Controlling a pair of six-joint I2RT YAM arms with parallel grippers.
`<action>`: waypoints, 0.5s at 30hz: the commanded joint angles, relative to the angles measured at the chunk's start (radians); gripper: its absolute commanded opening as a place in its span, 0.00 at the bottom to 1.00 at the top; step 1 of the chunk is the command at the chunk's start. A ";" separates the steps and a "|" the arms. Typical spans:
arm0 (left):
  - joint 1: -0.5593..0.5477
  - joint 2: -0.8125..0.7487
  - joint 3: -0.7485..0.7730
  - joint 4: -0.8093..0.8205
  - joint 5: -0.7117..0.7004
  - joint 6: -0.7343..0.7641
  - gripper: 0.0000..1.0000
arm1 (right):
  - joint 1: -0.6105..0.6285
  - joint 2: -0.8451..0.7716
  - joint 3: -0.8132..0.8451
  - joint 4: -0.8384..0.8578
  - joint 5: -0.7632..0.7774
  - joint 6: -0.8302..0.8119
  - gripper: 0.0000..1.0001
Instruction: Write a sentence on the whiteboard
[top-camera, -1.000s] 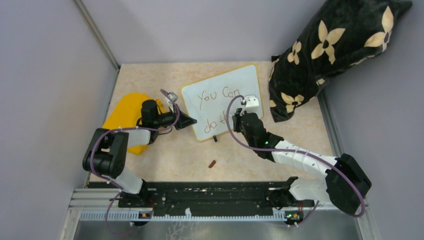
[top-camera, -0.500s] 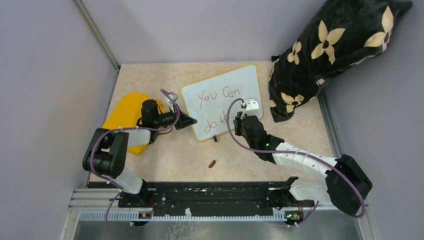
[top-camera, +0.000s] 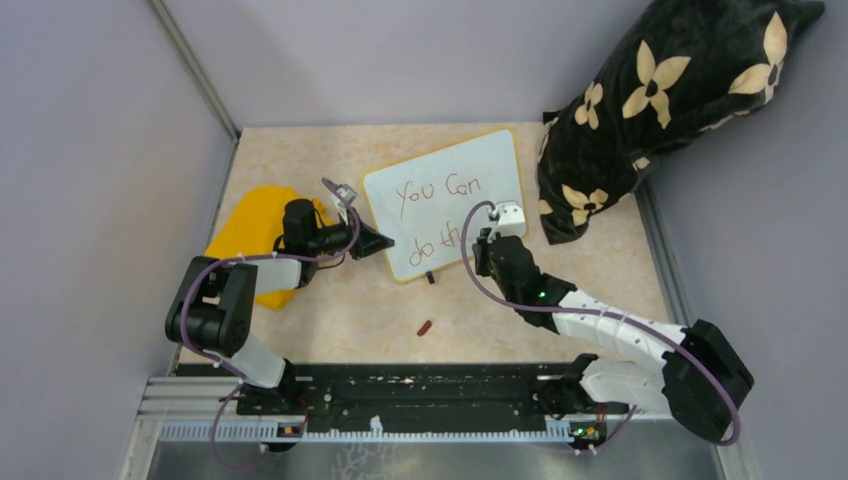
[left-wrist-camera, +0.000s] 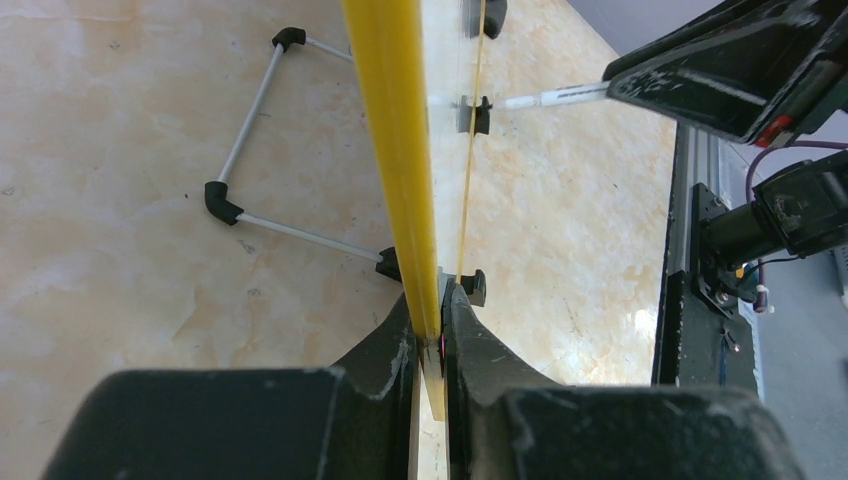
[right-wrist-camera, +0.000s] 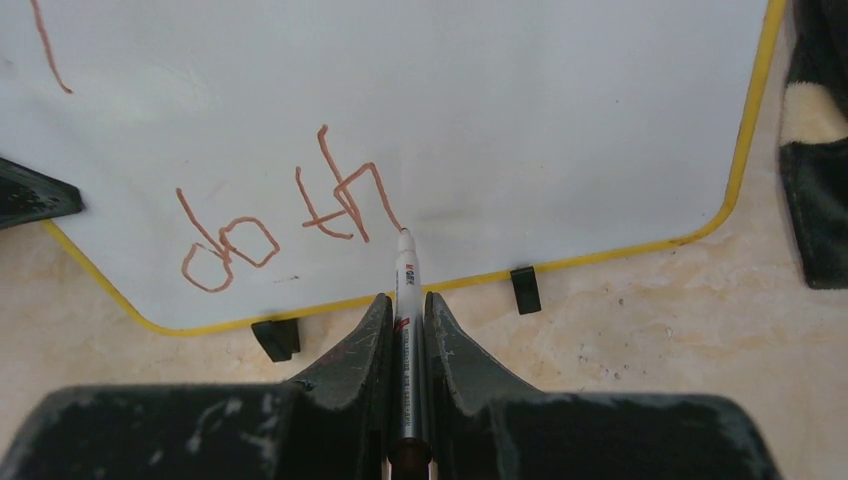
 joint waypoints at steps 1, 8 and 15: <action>-0.025 0.022 -0.016 -0.110 -0.062 0.101 0.00 | -0.009 -0.122 -0.001 0.059 0.015 0.012 0.00; -0.027 0.022 -0.016 -0.111 -0.063 0.099 0.00 | -0.012 -0.132 0.044 0.068 0.047 -0.010 0.00; -0.028 0.025 -0.016 -0.114 -0.065 0.103 0.00 | -0.039 -0.105 0.060 0.114 -0.004 0.036 0.00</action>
